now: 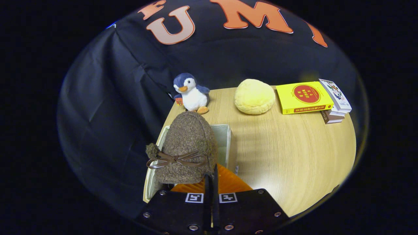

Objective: Open the storage box then place both shoes into the box .Put the left shoe in first, then the right shoe, with the right side of both shoes facing outward in a uniform manner.

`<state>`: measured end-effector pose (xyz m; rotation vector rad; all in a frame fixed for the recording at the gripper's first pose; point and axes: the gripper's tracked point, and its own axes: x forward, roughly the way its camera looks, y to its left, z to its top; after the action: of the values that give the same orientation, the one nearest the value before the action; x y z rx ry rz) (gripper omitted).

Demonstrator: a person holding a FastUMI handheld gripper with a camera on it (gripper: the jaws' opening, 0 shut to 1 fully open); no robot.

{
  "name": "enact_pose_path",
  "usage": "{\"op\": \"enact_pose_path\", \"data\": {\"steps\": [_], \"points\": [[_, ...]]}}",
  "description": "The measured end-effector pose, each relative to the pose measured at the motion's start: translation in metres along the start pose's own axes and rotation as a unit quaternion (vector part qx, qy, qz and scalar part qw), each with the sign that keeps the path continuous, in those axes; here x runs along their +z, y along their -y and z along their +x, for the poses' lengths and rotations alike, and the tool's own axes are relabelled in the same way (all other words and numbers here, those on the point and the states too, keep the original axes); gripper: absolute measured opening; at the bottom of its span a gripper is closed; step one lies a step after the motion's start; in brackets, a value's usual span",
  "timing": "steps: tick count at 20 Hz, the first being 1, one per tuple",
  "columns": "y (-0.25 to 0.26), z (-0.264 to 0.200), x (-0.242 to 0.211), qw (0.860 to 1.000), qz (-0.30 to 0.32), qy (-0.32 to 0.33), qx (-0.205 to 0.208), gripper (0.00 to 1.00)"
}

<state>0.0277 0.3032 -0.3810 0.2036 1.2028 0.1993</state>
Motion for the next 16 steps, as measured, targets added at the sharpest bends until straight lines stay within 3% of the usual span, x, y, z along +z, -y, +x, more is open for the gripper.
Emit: {"op": "enact_pose_path", "data": {"steps": [6,9,10,13,16], "points": [[-0.004,0.039,-0.025,0.998,-0.018,-0.033,-0.046,0.06],[-0.013,0.035,-0.033,0.998,-0.018,-0.053,-0.040,0.16],[-0.012,0.029,-0.034,0.997,-0.025,-0.055,-0.038,0.24],[-0.023,0.003,-0.016,0.999,-0.029,-0.029,-0.008,0.31],[-0.030,-0.036,0.008,0.999,-0.046,0.012,0.022,0.45]]}}
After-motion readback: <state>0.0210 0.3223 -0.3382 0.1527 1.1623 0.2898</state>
